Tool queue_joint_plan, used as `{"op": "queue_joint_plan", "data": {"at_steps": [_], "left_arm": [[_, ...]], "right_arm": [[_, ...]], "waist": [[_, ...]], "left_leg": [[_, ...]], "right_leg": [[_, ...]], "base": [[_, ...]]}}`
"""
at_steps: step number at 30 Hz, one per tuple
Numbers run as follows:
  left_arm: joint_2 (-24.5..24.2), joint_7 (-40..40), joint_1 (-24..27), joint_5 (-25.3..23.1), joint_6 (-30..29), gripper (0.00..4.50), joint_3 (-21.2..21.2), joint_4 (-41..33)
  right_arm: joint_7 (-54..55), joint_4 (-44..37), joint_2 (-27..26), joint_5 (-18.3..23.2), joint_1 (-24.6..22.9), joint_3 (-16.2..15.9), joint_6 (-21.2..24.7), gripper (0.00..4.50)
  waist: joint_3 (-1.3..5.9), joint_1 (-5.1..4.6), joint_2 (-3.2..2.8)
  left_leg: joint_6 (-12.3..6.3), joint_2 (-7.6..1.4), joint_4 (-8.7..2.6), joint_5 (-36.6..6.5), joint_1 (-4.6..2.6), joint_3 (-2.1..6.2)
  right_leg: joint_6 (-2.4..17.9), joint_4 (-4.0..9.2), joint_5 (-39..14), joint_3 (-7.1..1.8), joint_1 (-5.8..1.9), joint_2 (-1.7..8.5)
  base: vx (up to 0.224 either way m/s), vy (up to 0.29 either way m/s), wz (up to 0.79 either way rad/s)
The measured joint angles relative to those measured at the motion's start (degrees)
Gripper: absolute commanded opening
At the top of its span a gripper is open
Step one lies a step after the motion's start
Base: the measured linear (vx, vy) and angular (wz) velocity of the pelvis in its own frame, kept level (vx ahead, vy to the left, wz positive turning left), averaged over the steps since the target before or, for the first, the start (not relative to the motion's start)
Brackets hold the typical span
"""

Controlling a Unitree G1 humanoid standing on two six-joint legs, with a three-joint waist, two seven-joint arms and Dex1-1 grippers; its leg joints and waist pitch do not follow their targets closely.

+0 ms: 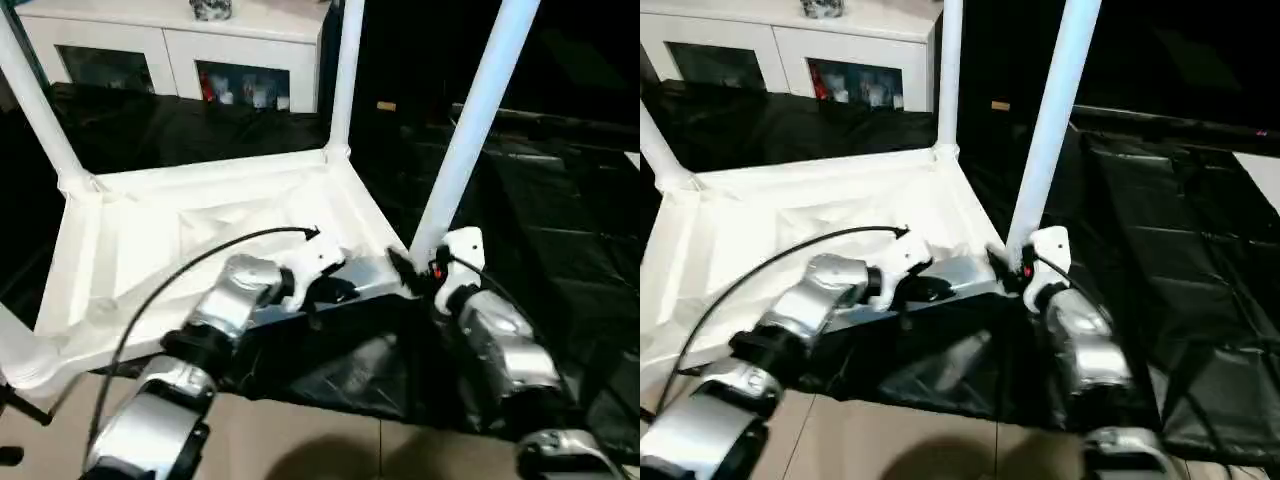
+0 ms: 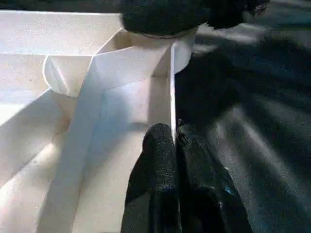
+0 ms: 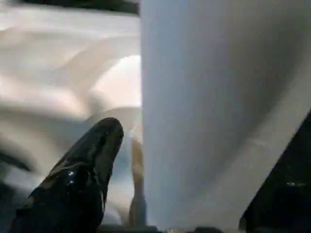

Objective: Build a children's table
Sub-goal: Rotate leg to tighten

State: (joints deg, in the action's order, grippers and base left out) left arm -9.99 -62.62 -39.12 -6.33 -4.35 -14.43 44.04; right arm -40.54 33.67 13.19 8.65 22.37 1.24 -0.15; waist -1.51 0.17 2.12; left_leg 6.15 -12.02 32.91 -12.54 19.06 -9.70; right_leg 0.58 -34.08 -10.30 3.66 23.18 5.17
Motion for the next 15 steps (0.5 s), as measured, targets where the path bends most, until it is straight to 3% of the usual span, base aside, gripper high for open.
{"op": "queue_joint_plan", "data": {"at_steps": [5,7,15], "left_arm": [[-3.14,-7.38,-0.14,1.56,2.51,0.00,-0.42,0.06],[-4.55,-10.33,-0.17,2.04,3.39,0.00,-0.41,0.21],[-6.19,-16.65,-1.13,2.63,4.62,0.00,-1.25,1.80]], "right_arm": [[-14.90,-5.99,6.54,3.88,-2.41,-2.45,4.76,3.39],[-20.16,-7.30,8.25,5.02,-2.54,-3.73,6.48,3.03],[-29.22,-8.43,11.80,6.15,-1.88,-6.35,9.50,2.55]], "waist": [[-0.03,0.52,-0.04],[-0.06,0.38,0.02],[-0.10,0.44,0.14]], "left_leg": [[-0.55,-0.15,-0.18,0.36,0.11,-0.09],[-0.61,-0.15,-0.11,0.38,0.18,-0.11],[-0.83,-0.08,0.17,0.24,0.34,-0.15]], "right_leg": [[-0.20,-0.03,-0.33,0.09,0.02,-0.02],[-0.15,0.02,-0.40,0.09,0.02,0.00],[-0.02,-0.03,-0.47,0.07,0.02,0.13]], "base": [[0.000,0.000,0.00],[0.000,0.000,0.00],[0.000,0.000,0.00]]}}
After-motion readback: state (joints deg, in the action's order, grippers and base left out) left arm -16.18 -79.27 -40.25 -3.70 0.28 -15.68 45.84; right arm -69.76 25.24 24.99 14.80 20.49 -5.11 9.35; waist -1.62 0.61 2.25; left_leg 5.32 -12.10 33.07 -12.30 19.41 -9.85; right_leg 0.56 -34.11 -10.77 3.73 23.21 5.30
